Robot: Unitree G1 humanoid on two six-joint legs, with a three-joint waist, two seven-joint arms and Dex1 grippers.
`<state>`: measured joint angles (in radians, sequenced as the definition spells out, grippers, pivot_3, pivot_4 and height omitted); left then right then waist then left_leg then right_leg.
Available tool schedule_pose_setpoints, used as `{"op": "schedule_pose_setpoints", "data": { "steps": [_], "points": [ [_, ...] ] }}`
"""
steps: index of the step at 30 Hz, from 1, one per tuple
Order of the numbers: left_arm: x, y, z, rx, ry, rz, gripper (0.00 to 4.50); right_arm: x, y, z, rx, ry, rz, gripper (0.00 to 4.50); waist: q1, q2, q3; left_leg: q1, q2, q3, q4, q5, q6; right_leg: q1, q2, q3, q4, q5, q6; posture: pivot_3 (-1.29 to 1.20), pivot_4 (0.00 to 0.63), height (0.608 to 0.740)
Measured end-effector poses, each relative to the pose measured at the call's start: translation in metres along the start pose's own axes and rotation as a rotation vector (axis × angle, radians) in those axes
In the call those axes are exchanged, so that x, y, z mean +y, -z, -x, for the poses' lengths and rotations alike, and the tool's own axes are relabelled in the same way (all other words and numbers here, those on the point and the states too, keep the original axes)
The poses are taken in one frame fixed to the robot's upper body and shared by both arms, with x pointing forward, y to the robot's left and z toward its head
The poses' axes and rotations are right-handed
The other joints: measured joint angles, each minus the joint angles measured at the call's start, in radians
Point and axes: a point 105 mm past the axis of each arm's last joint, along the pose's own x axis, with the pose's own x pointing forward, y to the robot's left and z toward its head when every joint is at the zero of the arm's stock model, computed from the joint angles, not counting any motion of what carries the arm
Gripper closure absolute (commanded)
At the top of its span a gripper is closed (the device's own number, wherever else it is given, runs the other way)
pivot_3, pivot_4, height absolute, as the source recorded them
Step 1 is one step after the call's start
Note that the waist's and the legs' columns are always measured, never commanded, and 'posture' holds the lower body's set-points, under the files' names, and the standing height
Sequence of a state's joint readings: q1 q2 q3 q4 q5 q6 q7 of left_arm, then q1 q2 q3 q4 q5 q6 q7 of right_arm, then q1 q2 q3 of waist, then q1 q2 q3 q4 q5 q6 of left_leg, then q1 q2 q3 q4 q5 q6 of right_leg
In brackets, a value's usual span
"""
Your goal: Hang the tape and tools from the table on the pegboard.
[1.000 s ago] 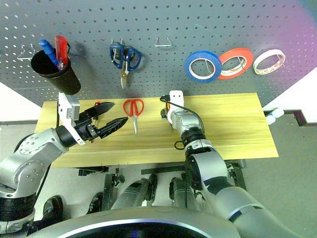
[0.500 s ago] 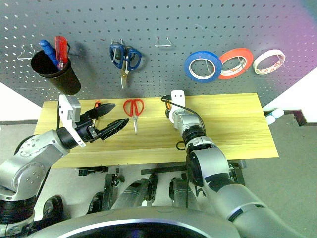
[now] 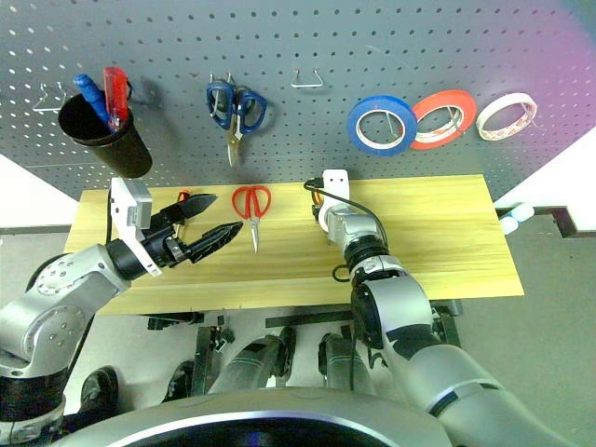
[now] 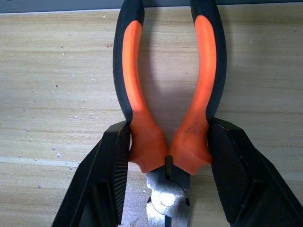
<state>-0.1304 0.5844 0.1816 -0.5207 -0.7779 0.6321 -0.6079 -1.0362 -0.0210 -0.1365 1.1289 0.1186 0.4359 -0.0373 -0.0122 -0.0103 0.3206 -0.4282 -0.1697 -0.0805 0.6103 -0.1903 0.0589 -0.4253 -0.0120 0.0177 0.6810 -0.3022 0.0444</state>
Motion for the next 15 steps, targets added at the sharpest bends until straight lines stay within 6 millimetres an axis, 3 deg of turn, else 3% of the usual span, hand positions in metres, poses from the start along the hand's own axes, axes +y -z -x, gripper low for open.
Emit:
{"op": "schedule_pose_setpoints", "data": {
  "steps": [7, 15],
  "points": [
    [-0.001, 0.000, -0.001, -0.002, 0.005, 0.001, 0.00, 0.005, 0.001, 0.004, 0.031, -0.088, -0.015, 2.40, 0.001, 0.000, 0.000, -0.001, 0.000, 0.000, -0.001, 0.000, 0.000, 0.000, 0.000, 0.000, -0.001, 0.000, 0.000, 0.09, 0.348, 0.740],
    [0.001, -0.001, -0.004, -0.008, 0.011, 0.003, 0.00, -0.010, 0.011, 0.026, 0.060, -0.178, -0.007, 2.40, 0.001, 0.000, 0.000, -0.012, 0.000, -0.001, 0.000, 0.000, 0.000, -0.008, 0.000, -0.001, -0.001, 0.000, 0.000, 0.06, 0.351, 0.740]
  ]
}}
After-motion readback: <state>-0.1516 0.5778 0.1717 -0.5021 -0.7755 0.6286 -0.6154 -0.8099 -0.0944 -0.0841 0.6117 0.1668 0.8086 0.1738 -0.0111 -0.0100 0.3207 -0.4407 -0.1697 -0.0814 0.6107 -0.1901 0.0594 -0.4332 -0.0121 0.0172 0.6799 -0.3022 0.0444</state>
